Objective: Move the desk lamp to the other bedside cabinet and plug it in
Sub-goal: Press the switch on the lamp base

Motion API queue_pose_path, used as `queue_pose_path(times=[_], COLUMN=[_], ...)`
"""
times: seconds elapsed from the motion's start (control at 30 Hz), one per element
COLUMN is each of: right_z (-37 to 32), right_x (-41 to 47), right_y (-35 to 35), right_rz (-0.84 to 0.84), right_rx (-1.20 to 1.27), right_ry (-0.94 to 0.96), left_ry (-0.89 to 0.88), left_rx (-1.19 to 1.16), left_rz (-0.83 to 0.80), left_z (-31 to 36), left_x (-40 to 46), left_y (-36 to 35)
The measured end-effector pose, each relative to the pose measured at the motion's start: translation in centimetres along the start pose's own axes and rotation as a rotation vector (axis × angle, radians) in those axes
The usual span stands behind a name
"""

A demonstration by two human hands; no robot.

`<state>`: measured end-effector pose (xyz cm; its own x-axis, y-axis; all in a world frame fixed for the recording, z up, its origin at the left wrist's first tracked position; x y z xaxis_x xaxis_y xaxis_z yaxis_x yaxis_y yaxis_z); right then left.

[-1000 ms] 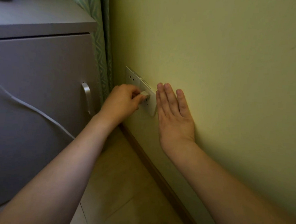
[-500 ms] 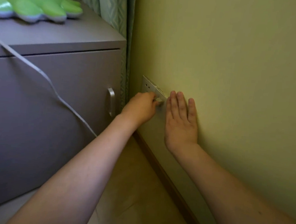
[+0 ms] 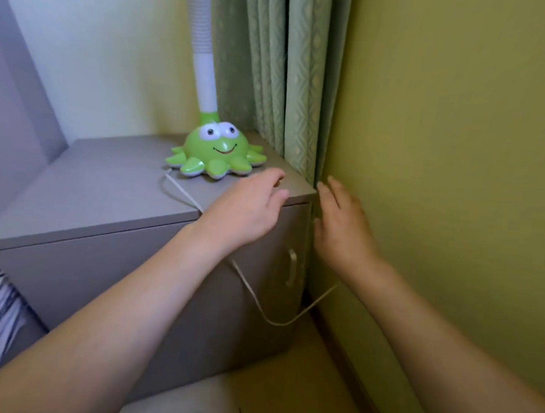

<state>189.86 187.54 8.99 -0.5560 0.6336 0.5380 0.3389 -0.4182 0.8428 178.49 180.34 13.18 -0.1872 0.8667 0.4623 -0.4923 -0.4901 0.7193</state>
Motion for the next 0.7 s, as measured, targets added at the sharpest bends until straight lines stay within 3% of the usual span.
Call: queue_pose_path(times=[0.1,0.33,0.7], right_z=[-2.9,-9.4,-13.0], right_x=[3.0,8.4,16.4], right_y=[2.0,3.4,1.0], right_rz=[0.108,0.13,-0.013], right_rx=[0.077,0.19,0.298], right_ry=[0.07,0.2,0.193], left_ry=[0.028,0.17,0.335], left_rx=[0.062,0.16,0.194], left_rz=[0.055,0.113,0.091], left_z=[-1.7,-6.2,-12.3], left_x=[-0.1,0.0,2.7], left_y=[3.7,9.9,12.9])
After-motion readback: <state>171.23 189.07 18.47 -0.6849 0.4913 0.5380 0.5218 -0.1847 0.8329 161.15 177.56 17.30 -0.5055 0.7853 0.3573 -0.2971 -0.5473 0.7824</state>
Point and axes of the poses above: each hand's wrist, its own x-axis towards the middle knuckle, its own y-axis out of the back of the hand, z = x × y, the point moved 8 cm from there along x, towards the middle knuckle, and after that the axes turned 15 degrees about -x, right-handed, at the moved point
